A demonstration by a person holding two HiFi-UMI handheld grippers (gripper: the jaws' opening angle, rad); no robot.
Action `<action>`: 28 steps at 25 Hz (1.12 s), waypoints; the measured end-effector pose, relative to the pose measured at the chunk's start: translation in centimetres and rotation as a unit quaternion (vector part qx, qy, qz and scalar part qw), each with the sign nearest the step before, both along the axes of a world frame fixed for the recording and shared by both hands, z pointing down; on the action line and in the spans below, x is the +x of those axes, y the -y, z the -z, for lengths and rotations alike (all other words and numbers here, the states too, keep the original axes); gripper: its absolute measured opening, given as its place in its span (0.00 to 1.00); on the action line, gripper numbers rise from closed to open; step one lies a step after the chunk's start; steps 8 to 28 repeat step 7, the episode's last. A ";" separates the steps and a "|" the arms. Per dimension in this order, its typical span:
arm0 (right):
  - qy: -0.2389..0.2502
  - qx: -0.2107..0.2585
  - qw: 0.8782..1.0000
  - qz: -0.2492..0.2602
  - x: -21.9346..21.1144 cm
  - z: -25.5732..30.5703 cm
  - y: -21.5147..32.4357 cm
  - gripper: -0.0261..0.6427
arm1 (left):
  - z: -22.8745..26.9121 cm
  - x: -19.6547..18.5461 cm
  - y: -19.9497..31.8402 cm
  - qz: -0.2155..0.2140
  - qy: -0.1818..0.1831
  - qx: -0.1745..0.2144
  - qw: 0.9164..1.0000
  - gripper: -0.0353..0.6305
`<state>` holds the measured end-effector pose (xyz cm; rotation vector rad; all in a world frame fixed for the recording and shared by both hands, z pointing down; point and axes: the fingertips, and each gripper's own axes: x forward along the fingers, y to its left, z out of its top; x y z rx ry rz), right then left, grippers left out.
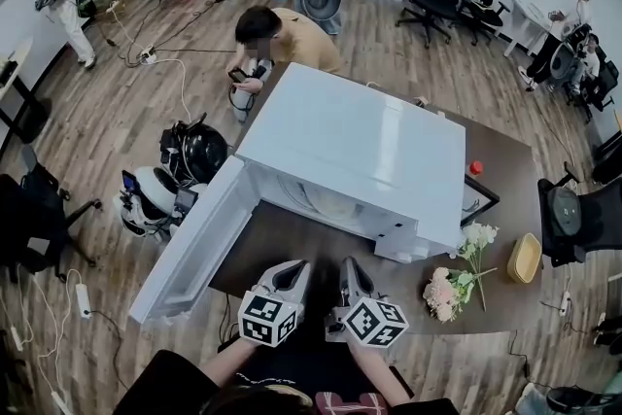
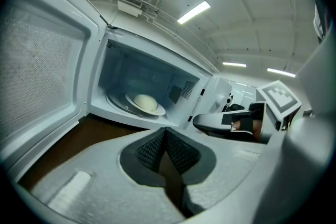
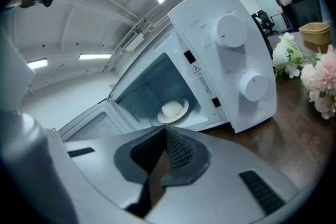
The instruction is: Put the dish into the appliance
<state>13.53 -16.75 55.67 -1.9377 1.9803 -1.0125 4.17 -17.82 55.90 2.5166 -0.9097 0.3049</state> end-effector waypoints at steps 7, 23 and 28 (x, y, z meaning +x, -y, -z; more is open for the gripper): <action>-0.017 0.000 1.000 0.013 0.2 -0.1 -0.1 0.05 | 0.0 0.5 -0.1 0.007 -0.002 0.003 1.000 0.07; -0.017 0.000 1.000 0.013 0.2 -0.1 -0.1 0.05 | 0.0 0.5 -0.1 0.007 -0.002 0.003 1.000 0.07; -0.017 0.000 1.000 0.013 0.2 -0.1 -0.1 0.05 | 0.0 0.5 -0.1 0.007 -0.002 0.003 1.000 0.07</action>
